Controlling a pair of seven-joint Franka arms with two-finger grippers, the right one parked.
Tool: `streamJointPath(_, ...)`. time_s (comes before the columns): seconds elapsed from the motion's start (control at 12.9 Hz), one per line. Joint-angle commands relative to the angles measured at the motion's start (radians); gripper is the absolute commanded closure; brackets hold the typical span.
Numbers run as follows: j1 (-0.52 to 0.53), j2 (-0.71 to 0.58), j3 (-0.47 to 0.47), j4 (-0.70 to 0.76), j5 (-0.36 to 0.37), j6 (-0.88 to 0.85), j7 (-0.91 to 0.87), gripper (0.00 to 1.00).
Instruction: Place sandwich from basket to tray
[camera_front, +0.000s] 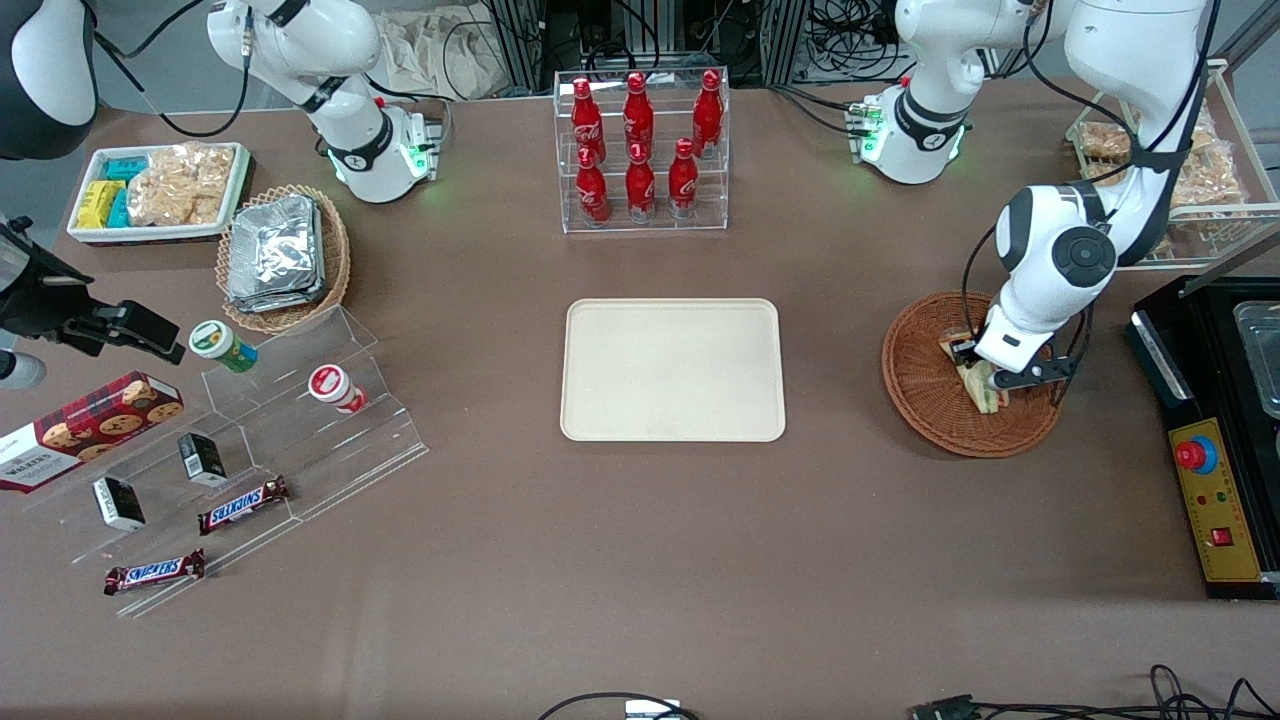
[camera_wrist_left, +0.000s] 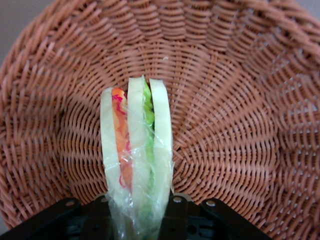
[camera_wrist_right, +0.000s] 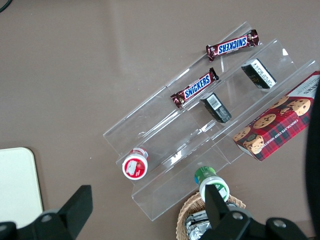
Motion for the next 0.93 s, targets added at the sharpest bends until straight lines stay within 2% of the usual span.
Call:
streamJointPath(0.0, -0.006, -0.104, -0.005, 0.028, 0.015, -0.124, 0.001, 1.00)
streamJointPath(0.23, -0.055, -0.218, -0.008, 0.193, 0.005, -0.490, 0.003, 0.98)
streamJointPath(0.39, -0.081, -0.235, -0.025, 0.402, -0.015, -0.763, 0.015, 0.97)
streamJointPath(0.54, -0.086, -0.209, -0.031, 0.652, -0.095, -1.036, 0.071, 0.97)
streamJointPath(0.7, -0.086, -0.180, -0.039, 0.849, -0.110, -1.198, 0.172, 0.97)
streamJointPath(0.85, -0.085, -0.178, -0.088, 0.939, -0.110, -1.246, 0.220, 0.95)
